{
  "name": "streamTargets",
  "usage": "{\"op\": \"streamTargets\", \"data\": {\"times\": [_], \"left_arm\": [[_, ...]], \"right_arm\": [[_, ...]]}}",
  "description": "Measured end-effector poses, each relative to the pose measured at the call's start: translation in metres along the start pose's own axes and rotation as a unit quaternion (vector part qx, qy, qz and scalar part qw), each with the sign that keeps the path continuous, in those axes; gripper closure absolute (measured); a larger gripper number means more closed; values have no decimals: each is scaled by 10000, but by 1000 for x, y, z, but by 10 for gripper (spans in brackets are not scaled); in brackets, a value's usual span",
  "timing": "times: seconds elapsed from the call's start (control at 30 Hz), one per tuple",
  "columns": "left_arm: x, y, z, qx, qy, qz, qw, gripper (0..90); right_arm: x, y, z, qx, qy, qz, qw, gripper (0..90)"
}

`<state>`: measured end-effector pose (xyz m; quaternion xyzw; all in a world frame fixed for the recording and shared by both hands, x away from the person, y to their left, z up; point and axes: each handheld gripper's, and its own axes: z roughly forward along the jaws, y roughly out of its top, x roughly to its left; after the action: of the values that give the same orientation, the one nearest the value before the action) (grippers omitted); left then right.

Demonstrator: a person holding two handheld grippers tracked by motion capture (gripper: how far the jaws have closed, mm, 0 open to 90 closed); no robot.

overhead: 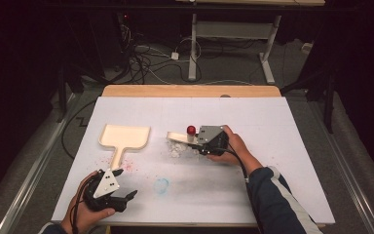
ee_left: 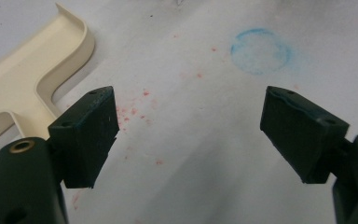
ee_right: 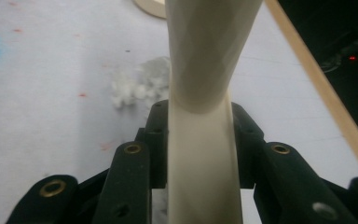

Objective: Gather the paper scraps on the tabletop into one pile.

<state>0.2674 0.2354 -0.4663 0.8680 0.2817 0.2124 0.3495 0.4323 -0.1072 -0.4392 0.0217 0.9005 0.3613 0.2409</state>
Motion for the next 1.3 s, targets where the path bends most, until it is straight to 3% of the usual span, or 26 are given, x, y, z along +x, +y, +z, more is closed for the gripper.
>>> {"op": "streamTargets", "data": {"times": [0.07,0.27,0.5,0.57,0.7,0.83,0.97,1.13,1.23,1.3], "left_arm": [[1,0,0,-13,0,-21,10000,185],[1,-1,-1,-20,-28,-20,10000,186],[0,-1,-1,-16,-22,10,10000,186],[0,-1,-1,-24,-18,4,10000,186],[0,0,-1,-21,-7,18,10000,186],[0,0,-1,-9,-29,34,10000,186],[-1,0,0,16,-47,58,10000,186],[-1,0,-1,21,-46,63,10000,186],[-1,1,0,4,-33,64,10000,185],[-1,1,0,11,-38,67,10000,186]], "right_arm": [[-5,1,-2,54,-140,-42,9999,676],[-16,5,-11,12,-423,148,9990,676],[-18,8,-29,-101,-534,395,9977,676],[-17,10,-33,-41,-747,512,9959,676],[-17,12,-41,-26,-740,887,9933,677],[-12,11,-44,87,-797,885,9928,676],[-9,1,-41,374,-611,1038,9920,676],[-9,-13,-46,350,-608,1510,9860,676],[-15,-18,-53,224,-789,1797,9803,677],[-21,-20,-58,144,-988,2002,9747,676]]}}
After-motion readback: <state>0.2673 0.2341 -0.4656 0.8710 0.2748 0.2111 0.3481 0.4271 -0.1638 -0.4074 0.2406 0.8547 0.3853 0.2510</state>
